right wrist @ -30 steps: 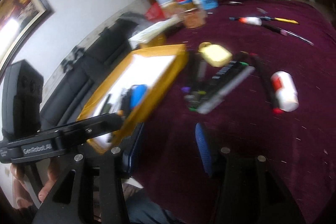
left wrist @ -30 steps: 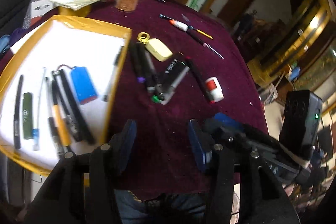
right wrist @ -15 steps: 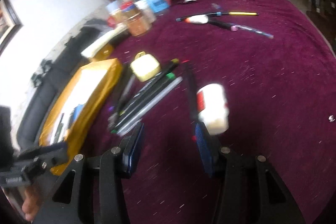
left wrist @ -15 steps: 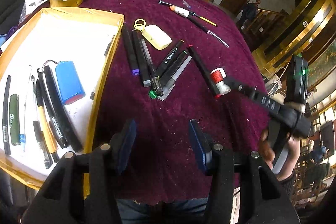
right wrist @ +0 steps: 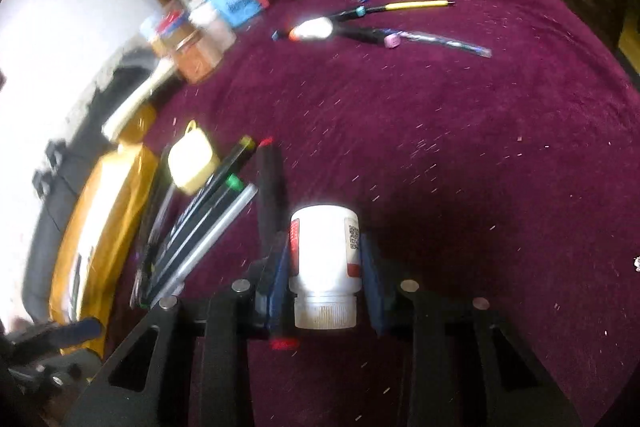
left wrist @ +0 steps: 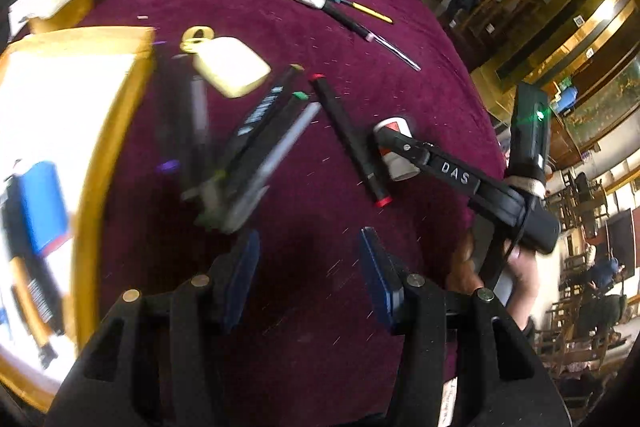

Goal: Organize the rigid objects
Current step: 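Grasp the white pill bottle with the right tool while the left tool grasps a black marker, then carry the marker and pill bottle into the tray and open both tools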

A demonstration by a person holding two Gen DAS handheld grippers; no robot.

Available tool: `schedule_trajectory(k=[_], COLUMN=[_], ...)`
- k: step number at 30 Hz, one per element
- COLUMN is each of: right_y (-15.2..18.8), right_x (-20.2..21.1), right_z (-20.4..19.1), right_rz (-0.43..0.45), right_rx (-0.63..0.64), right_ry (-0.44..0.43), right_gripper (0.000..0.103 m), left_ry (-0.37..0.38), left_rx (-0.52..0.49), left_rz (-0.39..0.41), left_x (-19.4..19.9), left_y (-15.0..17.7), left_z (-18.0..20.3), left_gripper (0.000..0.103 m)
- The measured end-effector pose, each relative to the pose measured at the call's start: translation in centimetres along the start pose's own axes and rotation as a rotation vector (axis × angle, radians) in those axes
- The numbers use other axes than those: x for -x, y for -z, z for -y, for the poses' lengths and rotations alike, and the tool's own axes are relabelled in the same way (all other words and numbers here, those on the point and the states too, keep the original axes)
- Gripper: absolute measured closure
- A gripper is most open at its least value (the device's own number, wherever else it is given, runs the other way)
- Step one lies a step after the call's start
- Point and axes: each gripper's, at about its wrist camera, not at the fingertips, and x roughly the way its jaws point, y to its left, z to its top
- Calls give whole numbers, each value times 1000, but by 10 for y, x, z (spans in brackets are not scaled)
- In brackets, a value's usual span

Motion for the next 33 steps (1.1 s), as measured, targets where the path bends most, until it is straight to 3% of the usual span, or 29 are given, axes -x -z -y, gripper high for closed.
schedule_trajectory(k=[3,9,10,14,16,18,21,22,24,26,29,33], right_y=[0,-3,-2,-2,-2,-4,-3,-2,-1,-1,-1,3], right_x=[7,28,30,28,27,23,19,19,19,18,13,10], right_z=[13,25,27,28,25,24,21,19,17,14,1,-59], right_rz=[37,155,159,147,143,138,128,128,132,133,105,48], right_rx=[-43,-96,-98,-103,-94,-91,-81,-77,-67,-56,-38,54], right_ry=[-39,41,44,22,20,17,9,12,13,8,-40,-120], right_gripper=[73,73,73,73,73,73,73,73,73,73,73,73], left_ry=[-1,-95,-118,-241,-271,-277,-196,-166,-35,46,30,-87], left_rx=[-8,5,-4,-77,-116,-150,-160,-132,-49,14,83,237], left_rz=[-33,-101,-73,-22,-1,-5,-24,-32,-38,2,132,269], left_x=[-30,-91,-91,-92,-87,-79,-63,-56,-28,15,80,131], left_y=[-24,-67,-68,-60,-48,-34,-9,-3,11,27,44,59], left_z=[18,39,43,58,60,62,54,47,27,5,-35,-110], left_gripper=[54,56,56,72,91,92,92,92,91,91,91,91])
